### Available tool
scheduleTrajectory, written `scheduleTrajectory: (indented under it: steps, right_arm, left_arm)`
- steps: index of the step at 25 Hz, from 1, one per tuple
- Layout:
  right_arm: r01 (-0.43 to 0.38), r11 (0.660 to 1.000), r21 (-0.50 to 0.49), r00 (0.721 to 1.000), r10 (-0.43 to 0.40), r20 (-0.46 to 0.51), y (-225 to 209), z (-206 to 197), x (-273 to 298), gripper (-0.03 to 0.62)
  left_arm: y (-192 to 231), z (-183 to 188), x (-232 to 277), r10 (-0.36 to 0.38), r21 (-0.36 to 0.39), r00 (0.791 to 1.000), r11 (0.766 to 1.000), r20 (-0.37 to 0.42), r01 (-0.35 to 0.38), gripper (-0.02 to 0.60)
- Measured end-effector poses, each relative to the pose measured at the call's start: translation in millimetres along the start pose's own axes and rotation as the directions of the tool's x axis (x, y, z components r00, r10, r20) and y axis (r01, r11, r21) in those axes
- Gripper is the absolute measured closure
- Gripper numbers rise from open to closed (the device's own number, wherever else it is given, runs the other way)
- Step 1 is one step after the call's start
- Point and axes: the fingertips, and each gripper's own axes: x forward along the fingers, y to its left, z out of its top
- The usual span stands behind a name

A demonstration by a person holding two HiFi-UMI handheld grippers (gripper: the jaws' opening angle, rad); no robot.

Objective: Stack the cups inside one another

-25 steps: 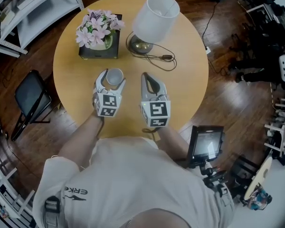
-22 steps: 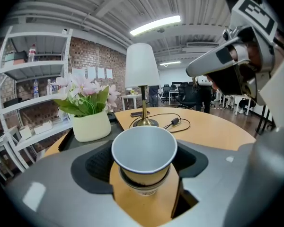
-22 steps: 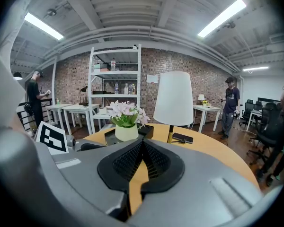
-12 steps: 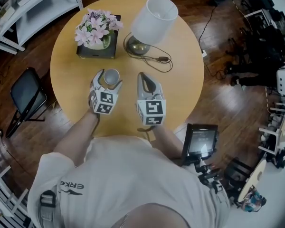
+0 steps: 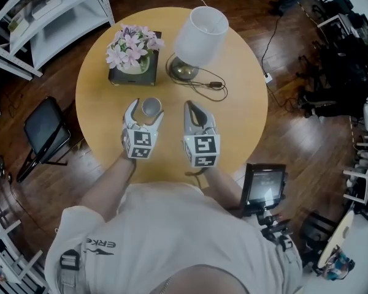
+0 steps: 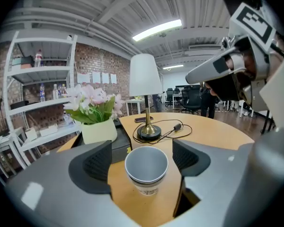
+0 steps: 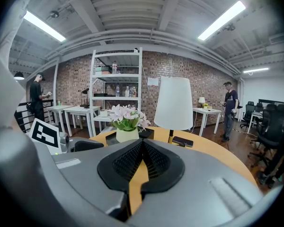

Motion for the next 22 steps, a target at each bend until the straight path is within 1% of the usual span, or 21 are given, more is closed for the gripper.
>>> scheduleTrajectory:
  steps: [2, 4, 7, 10, 12, 14, 17, 20, 22]
  right_arm:
    - [-0.004, 1.000, -0.002, 1.000, 0.004, 0.030, 1.9, 8.6, -1.8, 0.580]
    - [-0.007, 1.000, -0.006, 0.999, 0.007, 0.053, 2.6, 14.6, -9.8, 0.580]
    - [-0.009, 1.000, -0.010, 0.997, 0.010, 0.076, 3.1, 21.2, -25.9, 0.580]
    - [-0.012, 1.000, -0.012, 0.994, 0.013, 0.108, 3.0, 28.2, -38.4, 0.580]
    - [-0.014, 1.000, -0.004, 0.992, 0.015, 0.128, 1.3, 30.0, -49.7, 0.580]
    - [-0.018, 1.000, 0.007, 0.989, 0.017, 0.146, -1.8, 31.2, -61.5, 0.580]
    - [-0.028, 1.000, 0.005, 0.982, 0.027, 0.187, -5.3, 40.8, -75.7, 0.580]
    - [-0.042, 0.999, 0.002, 0.971, 0.040, 0.236, -8.4, 50.2, -94.3, 0.580]
    - [-0.054, 0.999, -0.002, 0.964, 0.053, 0.261, -10.3, 54.0, -105.0, 0.580]
  left_arm:
    - [8.4, 13.7, -10.5, 0.033, 0.002, 0.998, 0.999, 0.047, -0.033, 0.180]
    - [11.1, 31.5, -25.3, 0.061, -0.006, 0.993, 0.998, 0.102, -0.061, 0.204]
    - [9.8, 61.5, -52.1, 0.099, -0.025, 0.978, 0.995, 0.184, -0.096, 0.271]
    - [7.9, 89.2, -74.9, 0.126, -0.038, 0.957, 0.992, 0.260, -0.121, 0.349]
    - [2.6, 100.7, -89.6, 0.144, -0.046, 0.943, 0.990, 0.300, -0.137, 0.422]
    - [-3.2, 107.6, -102.7, 0.166, -0.054, 0.928, 0.986, 0.333, -0.157, 0.485]
    - [-7.3, 118.3, -117.5, 0.193, -0.057, 0.911, 0.981, 0.365, -0.185, 0.536]
    - [-15.3, 126.5, -132.2, 0.215, -0.070, 0.897, 0.976, 0.387, -0.204, 0.573]
    - [-20.3, 130.9, -141.1, 0.234, -0.080, 0.890, 0.972, 0.391, -0.220, 0.580]
